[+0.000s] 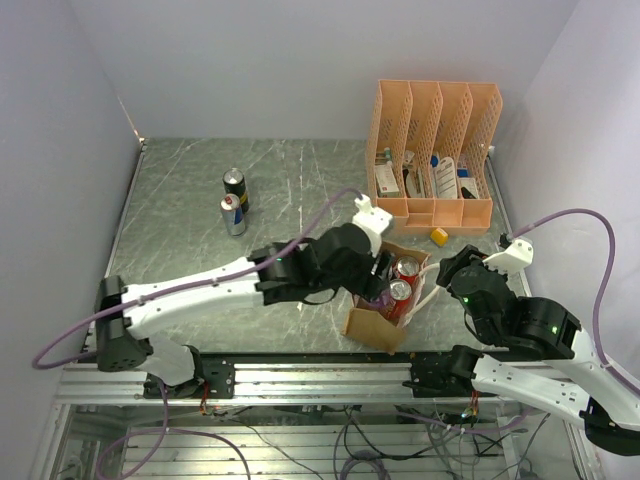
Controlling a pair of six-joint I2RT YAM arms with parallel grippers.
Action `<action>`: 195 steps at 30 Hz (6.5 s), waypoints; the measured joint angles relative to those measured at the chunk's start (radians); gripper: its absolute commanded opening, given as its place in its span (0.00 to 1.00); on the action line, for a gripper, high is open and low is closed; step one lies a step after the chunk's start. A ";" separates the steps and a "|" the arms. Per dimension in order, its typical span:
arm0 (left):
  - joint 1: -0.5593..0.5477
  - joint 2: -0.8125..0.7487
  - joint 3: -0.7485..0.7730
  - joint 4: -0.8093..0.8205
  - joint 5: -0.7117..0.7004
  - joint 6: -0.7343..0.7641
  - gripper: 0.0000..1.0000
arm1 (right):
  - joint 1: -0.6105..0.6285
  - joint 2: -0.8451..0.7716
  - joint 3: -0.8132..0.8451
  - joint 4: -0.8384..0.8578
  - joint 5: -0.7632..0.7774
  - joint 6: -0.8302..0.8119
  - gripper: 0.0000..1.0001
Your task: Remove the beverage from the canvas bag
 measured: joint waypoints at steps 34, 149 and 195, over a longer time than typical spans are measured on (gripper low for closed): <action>0.259 -0.556 -0.418 -0.438 -0.472 -0.106 0.07 | 0.000 0.019 0.000 0.002 -0.002 -0.006 0.55; -0.046 -0.257 -0.409 0.257 -0.038 -0.143 1.00 | 0.000 0.013 0.000 0.024 -0.015 -0.027 0.55; -0.105 0.463 0.125 0.101 -0.216 -0.005 0.99 | 0.000 -0.019 0.000 0.023 -0.014 -0.024 0.55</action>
